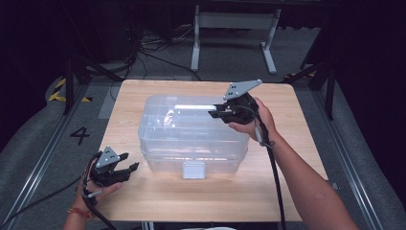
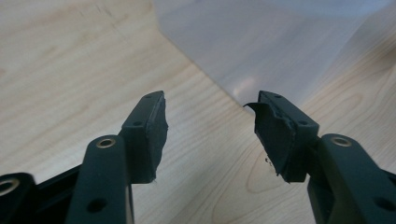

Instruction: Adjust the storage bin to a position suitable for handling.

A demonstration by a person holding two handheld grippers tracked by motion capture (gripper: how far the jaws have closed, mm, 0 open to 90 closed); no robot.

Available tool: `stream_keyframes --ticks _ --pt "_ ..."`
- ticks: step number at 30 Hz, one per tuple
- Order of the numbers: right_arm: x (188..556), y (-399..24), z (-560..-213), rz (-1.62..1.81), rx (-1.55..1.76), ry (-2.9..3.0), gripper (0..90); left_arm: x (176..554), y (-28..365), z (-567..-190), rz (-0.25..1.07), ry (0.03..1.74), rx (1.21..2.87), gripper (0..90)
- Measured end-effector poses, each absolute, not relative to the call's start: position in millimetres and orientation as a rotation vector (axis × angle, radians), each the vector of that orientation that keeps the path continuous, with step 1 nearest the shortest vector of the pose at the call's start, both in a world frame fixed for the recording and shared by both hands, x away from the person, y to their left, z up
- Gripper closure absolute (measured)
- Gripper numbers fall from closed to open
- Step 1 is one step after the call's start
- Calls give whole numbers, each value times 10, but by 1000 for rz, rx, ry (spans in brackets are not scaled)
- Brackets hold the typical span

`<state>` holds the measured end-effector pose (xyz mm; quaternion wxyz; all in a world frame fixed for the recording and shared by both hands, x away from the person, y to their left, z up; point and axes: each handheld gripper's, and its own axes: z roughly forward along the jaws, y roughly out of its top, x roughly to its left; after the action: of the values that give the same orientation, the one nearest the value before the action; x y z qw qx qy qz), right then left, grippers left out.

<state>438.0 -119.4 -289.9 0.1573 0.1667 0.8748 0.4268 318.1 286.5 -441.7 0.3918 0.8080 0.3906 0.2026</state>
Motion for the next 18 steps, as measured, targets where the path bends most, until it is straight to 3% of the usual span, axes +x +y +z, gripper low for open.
stream_keyframes --ticks 4,18 --pt "4423 -1198 -2868 1228 482 2515 752 3116 2829 -4250 526 940 2015 514" --pt "4529 -1191 -2778 1221 511 2547 745 3011 2608 -4014 547 858 1956 544"
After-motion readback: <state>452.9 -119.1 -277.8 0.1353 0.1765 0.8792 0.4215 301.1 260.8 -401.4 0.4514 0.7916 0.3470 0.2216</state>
